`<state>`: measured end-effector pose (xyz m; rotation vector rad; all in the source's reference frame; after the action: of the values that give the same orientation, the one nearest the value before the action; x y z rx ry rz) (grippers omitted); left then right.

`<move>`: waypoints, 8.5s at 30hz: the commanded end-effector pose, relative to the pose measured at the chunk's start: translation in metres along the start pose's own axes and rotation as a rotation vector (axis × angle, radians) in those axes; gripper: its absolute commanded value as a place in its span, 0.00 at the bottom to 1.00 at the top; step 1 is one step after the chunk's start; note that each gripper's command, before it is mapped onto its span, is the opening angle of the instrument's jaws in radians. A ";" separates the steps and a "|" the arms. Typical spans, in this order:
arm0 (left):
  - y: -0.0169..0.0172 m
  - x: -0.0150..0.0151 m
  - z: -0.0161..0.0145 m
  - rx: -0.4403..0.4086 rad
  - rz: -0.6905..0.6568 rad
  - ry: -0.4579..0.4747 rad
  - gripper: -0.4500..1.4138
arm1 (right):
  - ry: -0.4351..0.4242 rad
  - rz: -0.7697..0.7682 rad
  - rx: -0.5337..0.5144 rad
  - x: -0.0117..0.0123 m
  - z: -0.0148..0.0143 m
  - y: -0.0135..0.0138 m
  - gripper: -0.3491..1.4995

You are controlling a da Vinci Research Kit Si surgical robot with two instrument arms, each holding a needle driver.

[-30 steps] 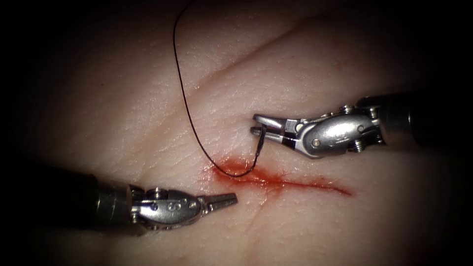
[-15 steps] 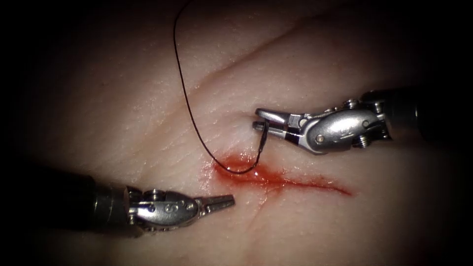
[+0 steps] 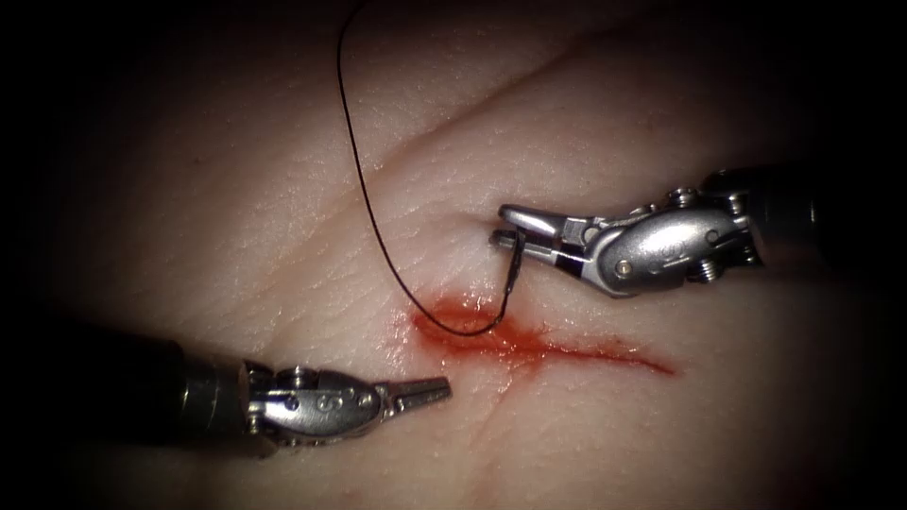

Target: Wound Closure

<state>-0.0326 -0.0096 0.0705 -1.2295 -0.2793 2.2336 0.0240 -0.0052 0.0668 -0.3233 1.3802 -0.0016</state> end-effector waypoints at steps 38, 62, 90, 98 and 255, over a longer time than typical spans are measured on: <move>0.0009 -0.0002 0.0006 -0.010 -0.002 0.000 0.19 | -0.177 0.648 0.197 -0.0028 0.0076 0.0077 0.00; 0.0009 -0.0002 0.0004 -0.011 -0.002 0.000 0.19 | -0.095 0.807 0.345 -0.0063 0.0079 0.0038 0.00; 0.0011 -0.0008 0.0003 -0.011 0.003 0.000 0.18 | -0.038 1.194 0.387 -0.0054 0.0075 0.0027 0.00; 0.0012 -0.0008 0.0005 -0.011 0.003 0.001 0.18 | -0.011 1.305 0.399 -0.0054 0.0076 0.0020 0.00; 0.0016 0.0010 -0.0001 0.000 0.538 0.118 0.67 | -0.145 1.181 0.248 -0.0050 0.0008 -0.0013 0.80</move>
<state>-0.0331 -0.0098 0.0686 -1.5701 0.1178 2.5830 0.0235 -0.0049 0.0716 0.7097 1.2346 0.7999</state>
